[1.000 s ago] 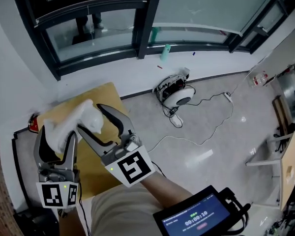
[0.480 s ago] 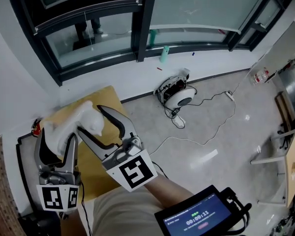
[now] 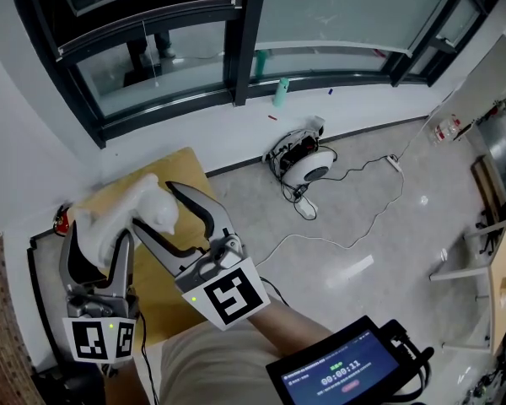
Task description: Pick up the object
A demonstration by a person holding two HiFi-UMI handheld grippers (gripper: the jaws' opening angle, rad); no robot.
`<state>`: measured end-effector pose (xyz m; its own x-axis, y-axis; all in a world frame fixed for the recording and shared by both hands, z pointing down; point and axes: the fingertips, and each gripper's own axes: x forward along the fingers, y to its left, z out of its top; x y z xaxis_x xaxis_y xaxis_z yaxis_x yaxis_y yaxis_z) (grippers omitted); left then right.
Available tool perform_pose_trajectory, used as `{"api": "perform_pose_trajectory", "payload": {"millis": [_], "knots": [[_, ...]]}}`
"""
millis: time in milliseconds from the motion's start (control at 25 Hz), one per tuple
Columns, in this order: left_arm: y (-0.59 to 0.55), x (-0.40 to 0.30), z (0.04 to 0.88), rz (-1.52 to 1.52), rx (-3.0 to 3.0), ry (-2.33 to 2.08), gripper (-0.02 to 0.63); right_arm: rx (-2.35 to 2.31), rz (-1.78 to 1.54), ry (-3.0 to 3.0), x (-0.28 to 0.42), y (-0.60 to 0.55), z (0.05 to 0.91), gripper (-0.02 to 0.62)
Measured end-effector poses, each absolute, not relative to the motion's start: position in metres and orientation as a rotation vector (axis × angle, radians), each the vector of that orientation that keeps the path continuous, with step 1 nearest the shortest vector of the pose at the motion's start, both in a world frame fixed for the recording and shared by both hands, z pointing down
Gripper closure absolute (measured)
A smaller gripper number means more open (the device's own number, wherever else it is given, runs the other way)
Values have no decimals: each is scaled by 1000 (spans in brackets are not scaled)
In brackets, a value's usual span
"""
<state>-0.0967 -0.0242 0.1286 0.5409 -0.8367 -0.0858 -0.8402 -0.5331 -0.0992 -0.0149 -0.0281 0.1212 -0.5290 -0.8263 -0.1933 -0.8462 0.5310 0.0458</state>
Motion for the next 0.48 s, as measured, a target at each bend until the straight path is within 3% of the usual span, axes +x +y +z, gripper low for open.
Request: {"api": "perform_pose_trajectory", "payload": {"millis": [480], "knots": [[-27, -98, 135, 27, -2643, 1453, 270, -1449, 194, 2627, -17, -31, 128, 313]]}}
